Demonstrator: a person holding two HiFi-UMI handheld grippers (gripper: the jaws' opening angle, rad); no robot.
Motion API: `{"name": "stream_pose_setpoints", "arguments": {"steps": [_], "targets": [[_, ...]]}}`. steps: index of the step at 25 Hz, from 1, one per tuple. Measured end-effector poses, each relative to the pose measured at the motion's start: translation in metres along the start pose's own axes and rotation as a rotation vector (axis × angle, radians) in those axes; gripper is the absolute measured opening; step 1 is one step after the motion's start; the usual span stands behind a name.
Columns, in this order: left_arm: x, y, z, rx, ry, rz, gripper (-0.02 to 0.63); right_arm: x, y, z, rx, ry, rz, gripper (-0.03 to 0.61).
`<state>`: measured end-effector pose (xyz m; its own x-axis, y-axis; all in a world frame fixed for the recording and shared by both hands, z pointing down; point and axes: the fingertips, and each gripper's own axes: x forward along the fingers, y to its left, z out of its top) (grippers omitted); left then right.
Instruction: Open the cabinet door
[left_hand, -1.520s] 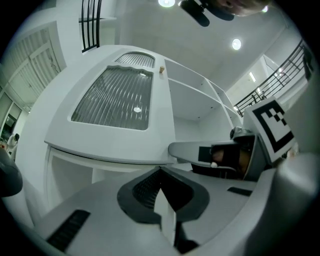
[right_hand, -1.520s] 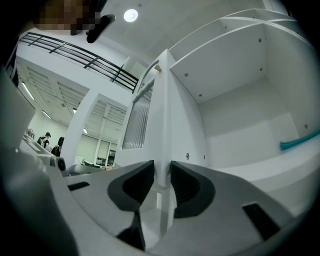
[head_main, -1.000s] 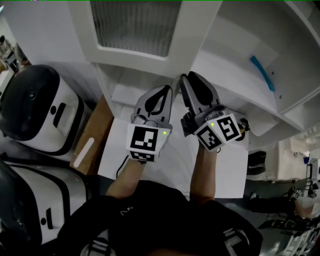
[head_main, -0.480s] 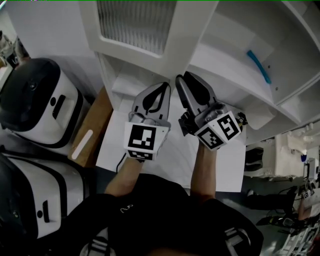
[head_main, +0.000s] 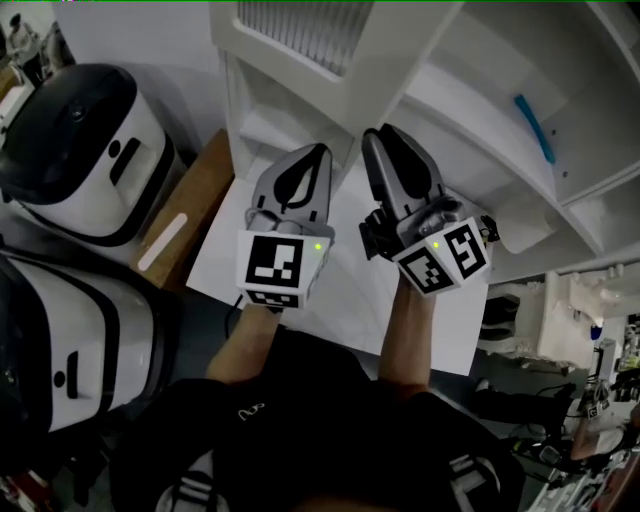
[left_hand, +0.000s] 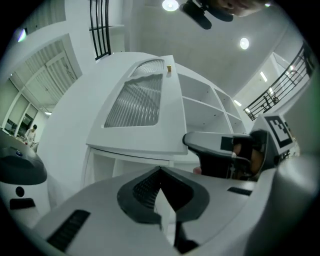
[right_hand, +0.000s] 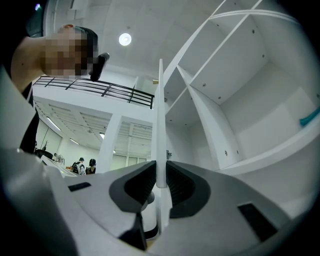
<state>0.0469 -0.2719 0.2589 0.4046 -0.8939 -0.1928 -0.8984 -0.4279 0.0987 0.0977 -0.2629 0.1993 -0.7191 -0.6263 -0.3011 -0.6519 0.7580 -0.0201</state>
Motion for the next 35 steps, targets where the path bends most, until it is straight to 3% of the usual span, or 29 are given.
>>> {"name": "stream_pose_setpoints", "arguments": {"steps": [7,15,35], "targets": [[-0.032,0.015,-0.004,-0.012,0.021,0.097,0.011,-0.005,0.018,0.001,0.024,-0.009,0.010,0.075],[-0.054,0.036,-0.009,-0.002,0.046,0.149,0.011,-0.005,0.036,0.001,0.075,-0.033,0.031,0.075],[-0.090,0.071,-0.001,-0.004,0.050,0.150,0.011,0.009,0.106,-0.004,0.118,-0.073,0.095,0.071]]}}
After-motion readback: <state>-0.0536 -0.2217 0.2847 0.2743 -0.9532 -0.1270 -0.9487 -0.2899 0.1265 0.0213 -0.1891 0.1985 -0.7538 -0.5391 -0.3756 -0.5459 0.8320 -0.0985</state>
